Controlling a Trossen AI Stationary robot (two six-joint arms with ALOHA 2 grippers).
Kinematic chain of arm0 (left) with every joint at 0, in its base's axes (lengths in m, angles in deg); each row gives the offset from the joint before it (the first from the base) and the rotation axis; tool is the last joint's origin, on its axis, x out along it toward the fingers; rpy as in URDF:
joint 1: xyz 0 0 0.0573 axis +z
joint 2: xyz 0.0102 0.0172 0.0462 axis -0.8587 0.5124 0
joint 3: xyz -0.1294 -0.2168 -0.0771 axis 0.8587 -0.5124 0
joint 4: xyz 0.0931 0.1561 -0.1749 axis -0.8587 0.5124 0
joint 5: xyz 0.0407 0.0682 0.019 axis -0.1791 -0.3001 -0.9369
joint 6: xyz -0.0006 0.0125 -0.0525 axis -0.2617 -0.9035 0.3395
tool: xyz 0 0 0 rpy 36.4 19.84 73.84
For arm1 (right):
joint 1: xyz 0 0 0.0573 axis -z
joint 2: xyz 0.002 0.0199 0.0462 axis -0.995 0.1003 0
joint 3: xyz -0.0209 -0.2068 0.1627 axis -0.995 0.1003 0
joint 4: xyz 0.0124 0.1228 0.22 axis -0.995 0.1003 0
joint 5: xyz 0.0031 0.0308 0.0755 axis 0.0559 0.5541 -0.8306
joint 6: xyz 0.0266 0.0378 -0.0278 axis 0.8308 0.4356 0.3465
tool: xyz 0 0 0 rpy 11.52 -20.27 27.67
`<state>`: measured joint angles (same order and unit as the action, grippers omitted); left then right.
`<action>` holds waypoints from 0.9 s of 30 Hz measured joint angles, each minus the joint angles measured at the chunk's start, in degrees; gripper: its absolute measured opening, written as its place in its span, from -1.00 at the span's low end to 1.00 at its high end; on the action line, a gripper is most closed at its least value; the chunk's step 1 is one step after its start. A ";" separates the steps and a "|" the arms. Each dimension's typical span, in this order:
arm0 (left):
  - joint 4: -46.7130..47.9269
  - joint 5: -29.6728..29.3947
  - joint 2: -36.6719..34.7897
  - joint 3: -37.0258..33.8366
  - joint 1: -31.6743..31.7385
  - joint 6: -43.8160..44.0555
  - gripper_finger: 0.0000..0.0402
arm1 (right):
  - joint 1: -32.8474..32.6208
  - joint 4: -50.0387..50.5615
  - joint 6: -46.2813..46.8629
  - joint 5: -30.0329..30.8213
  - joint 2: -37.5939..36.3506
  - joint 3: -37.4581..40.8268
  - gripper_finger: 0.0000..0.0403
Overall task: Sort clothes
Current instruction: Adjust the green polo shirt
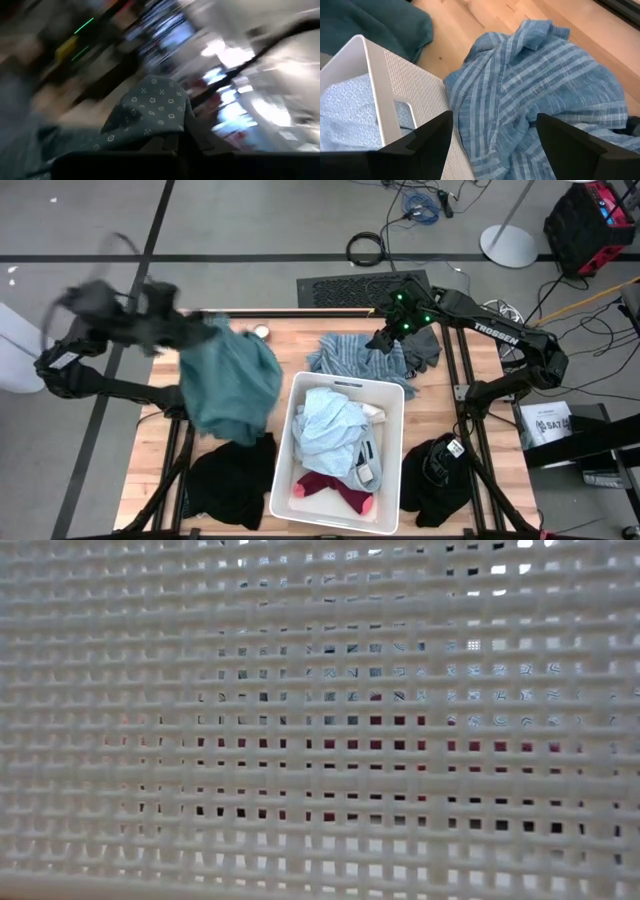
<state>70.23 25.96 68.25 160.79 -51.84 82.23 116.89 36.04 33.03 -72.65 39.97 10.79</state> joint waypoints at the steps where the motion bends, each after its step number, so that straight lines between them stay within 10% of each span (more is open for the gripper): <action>1: 5.99 -1.02 0.21 0.00 0.00 1.32 -0.99 | 0.00 0.04 -0.02 0.00 0.00 0.00 0.36; 10: 41.28 -12.08 1.96 -1.31 0.04 13.46 -0.99 | -0.02 0.03 -1.63 0.02 0.00 0.00 0.36; 27: 45.27 -6.36 12.29 -10.37 0.02 7.79 -0.95 | 0.03 1.23 -1.54 1.35 0.00 0.00 0.36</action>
<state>115.50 19.61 80.54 150.43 -51.82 90.02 116.91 37.27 31.49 -71.30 39.97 10.79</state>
